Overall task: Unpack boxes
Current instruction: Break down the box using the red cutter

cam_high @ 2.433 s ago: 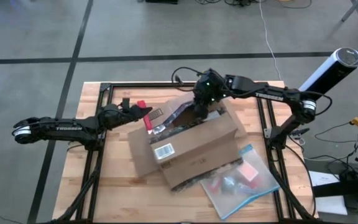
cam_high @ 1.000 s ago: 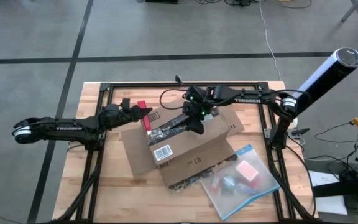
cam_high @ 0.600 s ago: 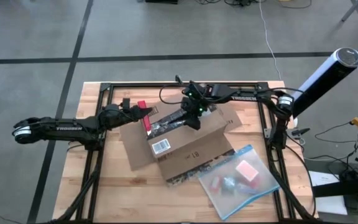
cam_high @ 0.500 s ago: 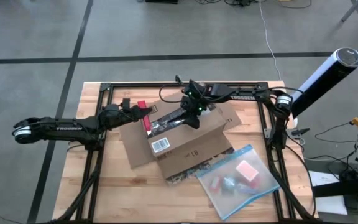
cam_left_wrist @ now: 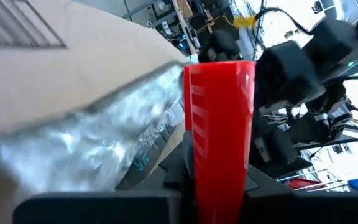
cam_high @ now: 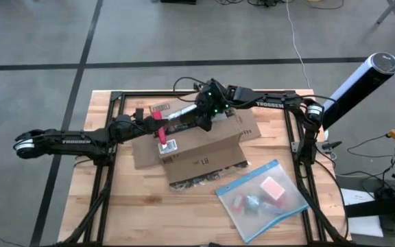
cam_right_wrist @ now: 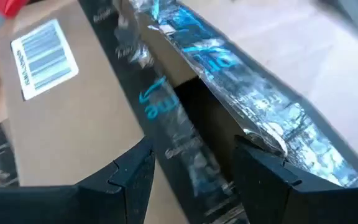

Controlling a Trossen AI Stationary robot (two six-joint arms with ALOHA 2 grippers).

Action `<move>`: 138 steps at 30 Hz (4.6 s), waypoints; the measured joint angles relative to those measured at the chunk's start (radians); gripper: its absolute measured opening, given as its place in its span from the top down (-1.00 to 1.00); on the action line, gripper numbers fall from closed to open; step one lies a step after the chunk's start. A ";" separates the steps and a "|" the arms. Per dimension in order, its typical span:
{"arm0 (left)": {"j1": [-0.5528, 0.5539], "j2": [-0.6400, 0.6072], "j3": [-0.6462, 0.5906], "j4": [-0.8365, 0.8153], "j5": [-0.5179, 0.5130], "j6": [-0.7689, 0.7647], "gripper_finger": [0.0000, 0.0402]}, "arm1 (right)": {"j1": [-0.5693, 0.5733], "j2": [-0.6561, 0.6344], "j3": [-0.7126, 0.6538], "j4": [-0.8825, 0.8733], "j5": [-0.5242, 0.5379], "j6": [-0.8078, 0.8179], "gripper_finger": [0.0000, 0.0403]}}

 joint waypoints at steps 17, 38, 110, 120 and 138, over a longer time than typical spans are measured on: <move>0.002 0.000 0.000 0.063 -0.499 0.008 0.86 | -0.058 -0.002 0.052 0.019 0.086 0.015 0.08; 0.042 -0.001 0.000 0.120 -0.651 0.008 0.86 | -0.039 -0.002 0.053 0.012 0.136 -0.015 0.08; 0.040 -0.093 0.000 0.126 -0.431 0.128 0.86 | 0.001 0.093 0.361 -0.512 0.326 -0.268 1.00; 0.041 -0.153 0.000 0.161 -0.438 0.229 0.86 | 0.005 0.093 0.484 -0.772 -0.173 -0.161 1.00; 0.041 -0.109 0.000 0.030 -0.523 0.222 0.86 | -0.001 0.106 0.428 -0.696 -0.134 -0.152 0.97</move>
